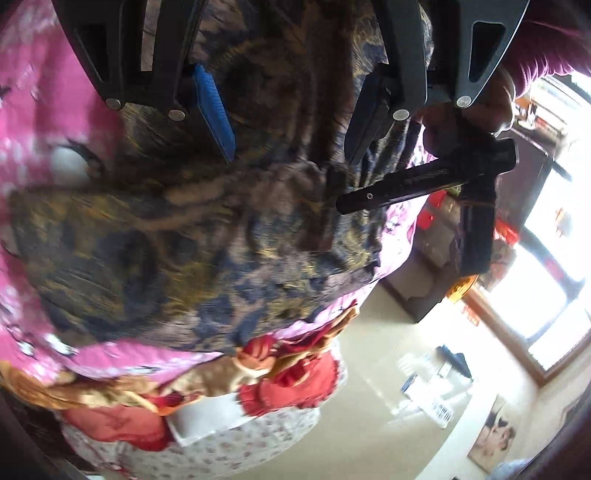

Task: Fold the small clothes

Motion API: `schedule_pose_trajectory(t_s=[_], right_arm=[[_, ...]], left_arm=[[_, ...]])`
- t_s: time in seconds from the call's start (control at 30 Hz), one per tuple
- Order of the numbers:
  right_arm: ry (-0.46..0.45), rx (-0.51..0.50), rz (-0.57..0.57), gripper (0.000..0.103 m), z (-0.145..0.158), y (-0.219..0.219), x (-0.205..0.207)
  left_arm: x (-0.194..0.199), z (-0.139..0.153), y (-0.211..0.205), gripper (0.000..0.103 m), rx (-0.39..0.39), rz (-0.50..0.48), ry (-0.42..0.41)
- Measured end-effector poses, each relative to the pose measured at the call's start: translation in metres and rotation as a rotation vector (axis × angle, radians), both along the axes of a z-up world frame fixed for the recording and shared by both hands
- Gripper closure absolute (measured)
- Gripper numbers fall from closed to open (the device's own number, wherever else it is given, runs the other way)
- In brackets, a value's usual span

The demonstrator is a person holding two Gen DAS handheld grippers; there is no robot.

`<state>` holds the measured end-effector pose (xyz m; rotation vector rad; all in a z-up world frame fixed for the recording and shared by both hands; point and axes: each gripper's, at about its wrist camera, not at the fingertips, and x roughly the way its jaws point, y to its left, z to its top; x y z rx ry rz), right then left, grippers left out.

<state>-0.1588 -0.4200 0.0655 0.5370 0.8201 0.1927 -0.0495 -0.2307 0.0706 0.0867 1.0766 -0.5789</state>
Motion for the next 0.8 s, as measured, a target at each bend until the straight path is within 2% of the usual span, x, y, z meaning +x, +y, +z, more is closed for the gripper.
schedule_pose_trajectory(t_s=[0.17, 0.2, 0.23, 0.3, 0.37, 0.5, 0.67, 0.73, 0.8], right_arm=[[-0.008, 0.046, -0.054, 0.043, -0.003, -0.016, -0.021], [-0.01, 0.049, -0.064, 0.043, -0.003, -0.019, -0.024], [-0.014, 0.05, -0.076, 0.043, -0.003, -0.022, -0.027], [-0.024, 0.05, -0.102, 0.043, -0.001, -0.029, -0.033], [-0.044, 0.048, -0.147, 0.042, 0.003, -0.041, -0.041], [-0.057, 0.064, -0.224, 0.041, 0.007, -0.065, -0.053], [-0.055, 0.068, -0.297, 0.041, 0.01, -0.088, -0.066], [-0.061, 0.067, -0.321, 0.04, 0.014, -0.094, -0.069], [-0.058, 0.052, -0.335, 0.04, 0.016, -0.097, -0.067]], left_arm=[[0.007, -0.007, -0.015, 0.035, -0.025, -0.019, 0.022], [0.008, -0.008, -0.019, 0.043, -0.04, -0.025, 0.029], [0.01, -0.009, -0.022, 0.066, -0.044, -0.031, 0.039], [0.013, -0.009, -0.031, 0.096, -0.026, -0.052, 0.073], [0.014, 0.006, -0.037, 0.096, -0.061, -0.073, 0.065], [0.019, 0.075, -0.039, 0.098, -0.147, -0.115, -0.026], [0.03, 0.15, -0.015, 0.098, -0.176, -0.132, -0.122], [0.035, 0.159, 0.008, 0.098, -0.15, -0.102, -0.153], [0.046, 0.15, 0.035, 0.098, -0.105, -0.034, -0.147]])
